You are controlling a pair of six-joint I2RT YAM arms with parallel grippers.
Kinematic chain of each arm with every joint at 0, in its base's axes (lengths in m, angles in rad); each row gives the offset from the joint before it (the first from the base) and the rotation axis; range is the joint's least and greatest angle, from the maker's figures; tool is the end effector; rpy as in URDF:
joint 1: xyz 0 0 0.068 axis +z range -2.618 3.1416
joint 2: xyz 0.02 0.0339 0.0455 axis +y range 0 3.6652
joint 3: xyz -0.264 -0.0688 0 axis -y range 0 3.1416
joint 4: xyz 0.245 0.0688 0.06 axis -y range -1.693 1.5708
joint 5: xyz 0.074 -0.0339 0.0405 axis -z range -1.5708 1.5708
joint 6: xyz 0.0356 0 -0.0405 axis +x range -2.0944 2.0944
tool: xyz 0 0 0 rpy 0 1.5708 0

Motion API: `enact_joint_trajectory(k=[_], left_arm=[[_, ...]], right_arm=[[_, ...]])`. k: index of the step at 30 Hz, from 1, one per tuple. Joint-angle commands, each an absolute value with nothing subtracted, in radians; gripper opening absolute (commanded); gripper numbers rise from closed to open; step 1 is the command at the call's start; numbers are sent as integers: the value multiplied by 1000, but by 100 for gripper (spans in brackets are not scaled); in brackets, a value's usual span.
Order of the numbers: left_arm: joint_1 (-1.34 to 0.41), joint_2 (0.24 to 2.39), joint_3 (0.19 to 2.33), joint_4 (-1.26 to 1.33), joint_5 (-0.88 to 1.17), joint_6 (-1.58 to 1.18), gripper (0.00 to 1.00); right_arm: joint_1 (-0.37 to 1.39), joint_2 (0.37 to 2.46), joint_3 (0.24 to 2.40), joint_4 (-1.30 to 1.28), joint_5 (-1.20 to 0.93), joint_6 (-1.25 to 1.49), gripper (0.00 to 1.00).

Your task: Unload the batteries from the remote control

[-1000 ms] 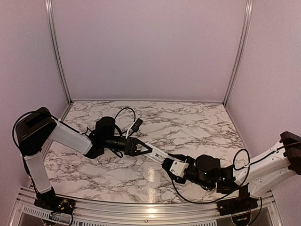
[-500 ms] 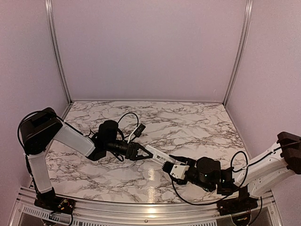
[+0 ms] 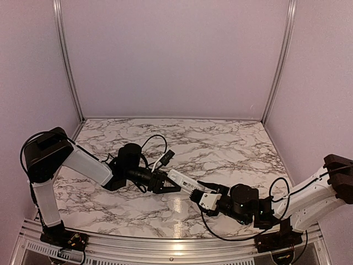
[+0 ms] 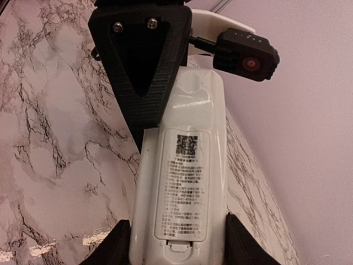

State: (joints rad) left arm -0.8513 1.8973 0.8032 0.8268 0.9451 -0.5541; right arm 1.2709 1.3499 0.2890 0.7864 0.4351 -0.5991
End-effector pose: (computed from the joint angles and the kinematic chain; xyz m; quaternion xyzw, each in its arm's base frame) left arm 0.2168 -0.2912 0.1483 0.3779 0.6592 -0.6252 0.1783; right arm 0.0842 0.2214 0.1577 -0.5489 0.5671 0.0319 0.6133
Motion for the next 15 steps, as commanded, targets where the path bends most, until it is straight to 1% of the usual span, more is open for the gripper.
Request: enact_joint_trajectory(k=[1, 3, 6, 12, 15], left_arm=[[-856, 1852, 801, 816, 962, -527, 51], [-856, 1841, 794, 814, 954, -526, 53], [-856, 1825, 794, 774, 931, -507, 53], [-856, 1842, 808, 755, 928, -497, 43], [-856, 1857, 822, 738, 925, -496, 41]], right_arm=[[1281, 1368, 311, 790, 425, -592, 0], [1281, 1381, 320, 774, 427, -588, 0], [1281, 1398, 325, 768, 432, -586, 0], [1282, 1396, 325, 774, 431, -588, 0], [1281, 1395, 326, 766, 429, -585, 0]])
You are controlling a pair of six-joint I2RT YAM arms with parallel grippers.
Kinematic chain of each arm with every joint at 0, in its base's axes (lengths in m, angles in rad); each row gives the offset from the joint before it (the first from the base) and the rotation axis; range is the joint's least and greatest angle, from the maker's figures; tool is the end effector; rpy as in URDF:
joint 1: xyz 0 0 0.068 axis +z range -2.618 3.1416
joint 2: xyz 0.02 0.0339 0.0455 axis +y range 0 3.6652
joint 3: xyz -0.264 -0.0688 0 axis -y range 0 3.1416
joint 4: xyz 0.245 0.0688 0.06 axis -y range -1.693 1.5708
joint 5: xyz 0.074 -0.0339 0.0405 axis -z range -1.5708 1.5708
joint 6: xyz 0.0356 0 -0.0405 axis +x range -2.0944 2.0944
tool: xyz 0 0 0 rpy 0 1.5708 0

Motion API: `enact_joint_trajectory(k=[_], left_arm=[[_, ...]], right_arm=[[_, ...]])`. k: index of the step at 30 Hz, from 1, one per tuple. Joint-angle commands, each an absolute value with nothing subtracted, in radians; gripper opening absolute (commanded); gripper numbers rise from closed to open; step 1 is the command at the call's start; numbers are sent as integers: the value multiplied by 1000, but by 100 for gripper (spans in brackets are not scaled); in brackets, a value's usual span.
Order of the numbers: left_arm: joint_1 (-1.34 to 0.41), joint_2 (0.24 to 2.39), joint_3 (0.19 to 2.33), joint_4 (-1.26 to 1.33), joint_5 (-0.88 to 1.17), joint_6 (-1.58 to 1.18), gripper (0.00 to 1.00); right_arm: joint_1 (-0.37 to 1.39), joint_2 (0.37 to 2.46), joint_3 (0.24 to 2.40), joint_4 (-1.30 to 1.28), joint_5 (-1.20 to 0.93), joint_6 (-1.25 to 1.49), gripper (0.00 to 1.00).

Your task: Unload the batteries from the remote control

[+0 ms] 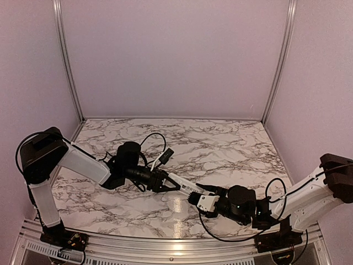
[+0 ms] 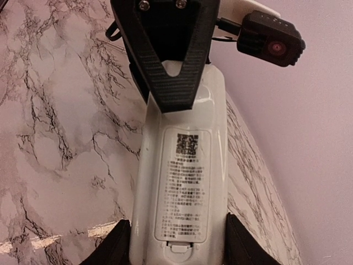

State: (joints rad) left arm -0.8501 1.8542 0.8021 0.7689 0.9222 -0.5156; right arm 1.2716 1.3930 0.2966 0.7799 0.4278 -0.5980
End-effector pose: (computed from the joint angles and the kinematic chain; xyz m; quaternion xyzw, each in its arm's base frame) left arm 0.2156 -0.2885 0.1573 0.3826 0.6618 -0.6153 0.1925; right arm 0.0848 0.2247 0.1497 -0.5626 0.5702 0.0273 0.5980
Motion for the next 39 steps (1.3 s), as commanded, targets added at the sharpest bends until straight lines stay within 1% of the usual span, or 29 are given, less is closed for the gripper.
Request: enact_joint_trajectory(k=[1, 5, 8, 14, 18, 19, 20, 21, 25, 29, 30, 31, 35, 36, 39], left_arm=[[-856, 1860, 826, 732, 922, -493, 41], [-856, 1859, 827, 726, 920, -489, 37], [-856, 1860, 828, 726, 920, -491, 32], [-858, 1872, 837, 723, 920, -497, 1], [-858, 1869, 836, 723, 904, -502, 0], [-858, 1867, 835, 723, 900, -502, 0], [-857, 1862, 832, 723, 896, -501, 0], [-857, 1856, 830, 724, 891, -499, 0], [-857, 1832, 812, 738, 875, -494, 0], [-856, 1796, 783, 770, 853, -494, 0], [-856, 1784, 773, 780, 846, -494, 0], [-856, 1772, 765, 790, 842, -494, 0], [-857, 1731, 726, 842, 831, -499, 0], [-856, 1723, 718, 856, 830, -503, 0], [-855, 1689, 688, 906, 824, -518, 0]], right_arm=[[1281, 1397, 327, 762, 428, -585, 0], [1281, 1406, 332, 757, 422, -585, 0], [1281, 1410, 334, 754, 414, -584, 0], [1281, 1415, 341, 748, 429, -577, 0], [1281, 1424, 362, 737, 480, -550, 0], [1281, 1425, 371, 726, 492, -540, 3], [1281, 1426, 378, 714, 498, -528, 12], [1281, 1424, 383, 708, 505, -517, 25], [1281, 1395, 389, 688, 519, -464, 52], [1281, 1295, 367, 693, 558, -377, 89], [1281, 1259, 355, 698, 565, -343, 96], [1279, 1224, 349, 688, 569, -298, 98], [1236, 1098, 383, 539, 561, -37, 98], [1209, 1069, 393, 494, 528, 68, 98], [1129, 995, 393, 442, 320, 225, 98]])
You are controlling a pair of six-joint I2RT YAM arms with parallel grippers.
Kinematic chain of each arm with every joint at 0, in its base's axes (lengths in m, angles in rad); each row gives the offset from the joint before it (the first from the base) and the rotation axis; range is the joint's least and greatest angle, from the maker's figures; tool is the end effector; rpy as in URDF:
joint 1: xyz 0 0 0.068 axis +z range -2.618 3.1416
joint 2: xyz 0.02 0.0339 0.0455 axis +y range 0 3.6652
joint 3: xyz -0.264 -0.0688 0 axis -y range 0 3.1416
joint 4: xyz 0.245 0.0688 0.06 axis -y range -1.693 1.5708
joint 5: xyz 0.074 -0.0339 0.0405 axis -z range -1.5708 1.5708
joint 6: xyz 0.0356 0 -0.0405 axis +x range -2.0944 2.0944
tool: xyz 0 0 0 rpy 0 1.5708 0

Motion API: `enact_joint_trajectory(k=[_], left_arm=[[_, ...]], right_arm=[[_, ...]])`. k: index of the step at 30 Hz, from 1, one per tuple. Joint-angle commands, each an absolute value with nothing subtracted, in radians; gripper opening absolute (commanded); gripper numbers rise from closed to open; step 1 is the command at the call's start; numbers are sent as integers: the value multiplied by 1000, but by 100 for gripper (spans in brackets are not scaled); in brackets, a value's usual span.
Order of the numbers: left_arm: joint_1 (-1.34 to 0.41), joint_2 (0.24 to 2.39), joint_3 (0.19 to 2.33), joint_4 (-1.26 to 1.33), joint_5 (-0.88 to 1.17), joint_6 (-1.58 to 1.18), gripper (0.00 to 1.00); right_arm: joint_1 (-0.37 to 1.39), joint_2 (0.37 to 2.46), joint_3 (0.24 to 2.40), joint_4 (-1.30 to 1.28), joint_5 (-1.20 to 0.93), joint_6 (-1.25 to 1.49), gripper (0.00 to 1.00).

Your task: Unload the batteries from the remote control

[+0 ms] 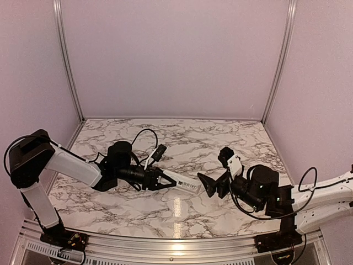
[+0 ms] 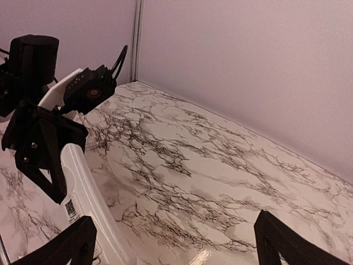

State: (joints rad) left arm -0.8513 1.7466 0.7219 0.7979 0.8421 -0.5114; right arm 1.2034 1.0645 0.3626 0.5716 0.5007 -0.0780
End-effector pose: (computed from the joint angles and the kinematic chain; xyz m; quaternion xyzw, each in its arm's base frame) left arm 0.2040 -0.2731 0.1733 0.3716 0.6609 -0.6063 0.2399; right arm 0.0957 0.2012 0.2183 -0.3043 0.6815 0.1834 0.6398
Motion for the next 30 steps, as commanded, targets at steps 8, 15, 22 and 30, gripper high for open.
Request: enact_joint_trajectory(k=[8, 15, 22, 30], left_arm=[[-850, 1603, 603, 1051, 792, -576, 0], [-837, 1571, 548, 1216, 792, -673, 0], [-826, 1562, 527, 1264, 783, -691, 0], [-826, 1567, 527, 1272, 786, -693, 0]], right_arm=[[1089, 922, 378, 526, 23, 396, 95], [1089, 1045, 434, 615, -124, 414, 92], [1088, 1157, 506, 674, -221, 405, 71], [1088, 1211, 543, 718, -250, 402, 47]])
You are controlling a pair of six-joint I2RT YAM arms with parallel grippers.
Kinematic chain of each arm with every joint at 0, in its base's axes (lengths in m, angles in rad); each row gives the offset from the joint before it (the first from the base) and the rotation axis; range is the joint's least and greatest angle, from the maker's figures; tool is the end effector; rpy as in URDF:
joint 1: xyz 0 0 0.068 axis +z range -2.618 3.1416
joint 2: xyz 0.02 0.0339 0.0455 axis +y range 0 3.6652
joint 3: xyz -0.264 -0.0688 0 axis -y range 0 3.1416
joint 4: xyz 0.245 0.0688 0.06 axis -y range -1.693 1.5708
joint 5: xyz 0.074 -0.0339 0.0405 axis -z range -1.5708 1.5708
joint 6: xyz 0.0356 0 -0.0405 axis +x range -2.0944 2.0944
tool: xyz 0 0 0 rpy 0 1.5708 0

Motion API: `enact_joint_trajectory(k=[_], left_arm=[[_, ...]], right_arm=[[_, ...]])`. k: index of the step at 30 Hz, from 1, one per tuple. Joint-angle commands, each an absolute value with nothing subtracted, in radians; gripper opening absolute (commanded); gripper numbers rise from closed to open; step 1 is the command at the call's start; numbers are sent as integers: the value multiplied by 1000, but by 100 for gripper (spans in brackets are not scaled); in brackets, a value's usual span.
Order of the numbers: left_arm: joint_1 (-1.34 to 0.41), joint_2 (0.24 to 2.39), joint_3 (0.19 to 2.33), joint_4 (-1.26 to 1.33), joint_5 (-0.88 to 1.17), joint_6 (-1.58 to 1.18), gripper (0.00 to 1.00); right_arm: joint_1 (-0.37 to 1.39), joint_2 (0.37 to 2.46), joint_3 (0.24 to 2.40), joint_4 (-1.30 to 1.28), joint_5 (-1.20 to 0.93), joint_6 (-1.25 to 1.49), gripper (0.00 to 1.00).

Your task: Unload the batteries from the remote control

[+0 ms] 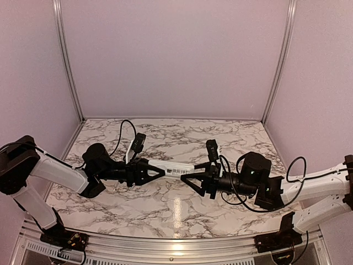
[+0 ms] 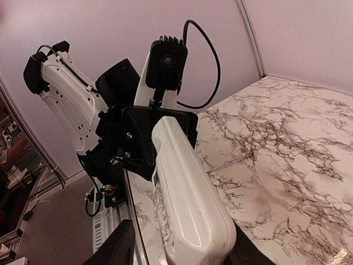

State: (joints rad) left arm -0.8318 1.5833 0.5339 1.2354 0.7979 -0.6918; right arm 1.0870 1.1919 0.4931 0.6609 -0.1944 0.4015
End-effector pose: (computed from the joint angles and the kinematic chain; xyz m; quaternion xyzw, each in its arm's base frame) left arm 0.1795 -0.2349 0.2132 0.3394 0.5659 -0.6690 0.3421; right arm 0.1136 0.2310 0.2430 -0.3044 0.6527 0.5191 0.4604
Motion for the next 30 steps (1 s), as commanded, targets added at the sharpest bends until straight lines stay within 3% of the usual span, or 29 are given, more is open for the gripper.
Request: enact_joint_trajectory(k=[1, 6, 11, 13, 15, 17, 19, 21, 27, 30], left_arm=[[-827, 1568, 528, 1272, 788, -694, 0], [-826, 1570, 529, 1272, 790, -691, 0], [-826, 1573, 530, 1273, 796, -688, 0], [-826, 1574, 529, 1272, 798, -684, 1], [-825, 1572, 529, 1270, 799, -679, 14], [-827, 1565, 524, 1264, 797, -667, 40], [-825, 1551, 516, 1250, 791, -643, 59], [-825, 1531, 507, 1217, 777, -604, 66], [-825, 1523, 516, 1154, 789, -546, 55], [-825, 1542, 523, 1181, 831, -554, 54]], right_arm=[[1087, 1211, 548, 721, -250, 402, 46], [1088, 1226, 568, 721, -254, 392, 33], [1087, 1240, 572, 727, -264, 392, 3], [1088, 1236, 570, 719, -258, 391, 0], [1088, 1224, 564, 707, -245, 394, 0], [1088, 1208, 561, 678, -227, 394, 0], [1088, 1184, 560, 641, -212, 390, 0], [1088, 1154, 554, 605, -201, 390, 0], [1088, 1078, 538, 535, -210, 396, 0], [1088, 1092, 548, 527, -256, 407, 0]])
